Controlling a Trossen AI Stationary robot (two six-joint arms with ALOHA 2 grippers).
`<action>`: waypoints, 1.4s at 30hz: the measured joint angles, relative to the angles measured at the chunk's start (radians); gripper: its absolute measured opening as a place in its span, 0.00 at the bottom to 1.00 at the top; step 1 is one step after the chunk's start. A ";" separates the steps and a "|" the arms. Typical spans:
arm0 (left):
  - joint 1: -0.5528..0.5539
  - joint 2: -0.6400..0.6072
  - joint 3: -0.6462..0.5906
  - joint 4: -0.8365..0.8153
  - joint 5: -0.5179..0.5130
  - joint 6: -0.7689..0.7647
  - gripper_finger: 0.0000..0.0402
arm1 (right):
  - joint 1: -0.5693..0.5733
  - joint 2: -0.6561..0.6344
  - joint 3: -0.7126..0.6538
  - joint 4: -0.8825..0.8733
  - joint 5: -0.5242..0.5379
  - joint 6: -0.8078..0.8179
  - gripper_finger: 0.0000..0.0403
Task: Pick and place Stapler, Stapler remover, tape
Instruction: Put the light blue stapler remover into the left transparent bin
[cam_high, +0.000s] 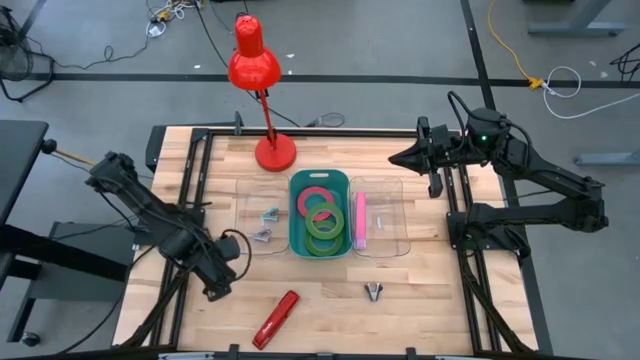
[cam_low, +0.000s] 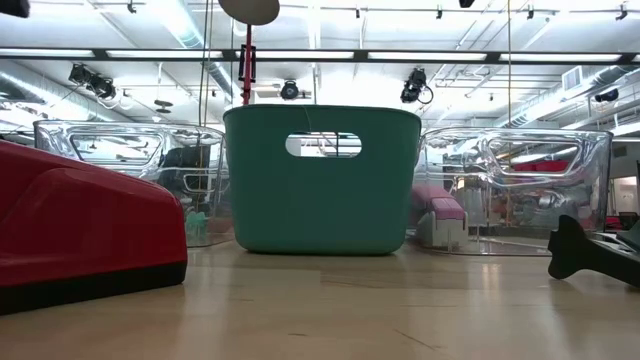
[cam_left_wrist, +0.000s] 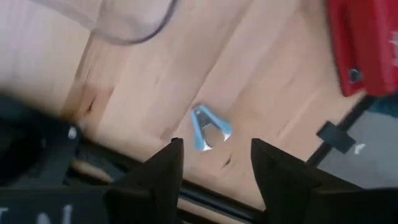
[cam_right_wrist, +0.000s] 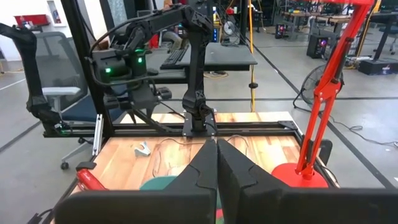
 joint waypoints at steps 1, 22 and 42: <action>0.004 0.006 0.000 -0.010 0.008 -0.024 0.50 | 0.000 0.004 0.000 -0.001 0.000 0.000 0.01; -0.003 0.142 -0.015 0.023 0.157 -0.134 0.68 | 0.000 0.075 0.000 0.078 -0.011 0.008 0.01; -0.045 0.138 -0.365 0.364 0.349 -0.102 0.68 | 0.000 0.075 0.000 0.074 -0.012 0.020 0.01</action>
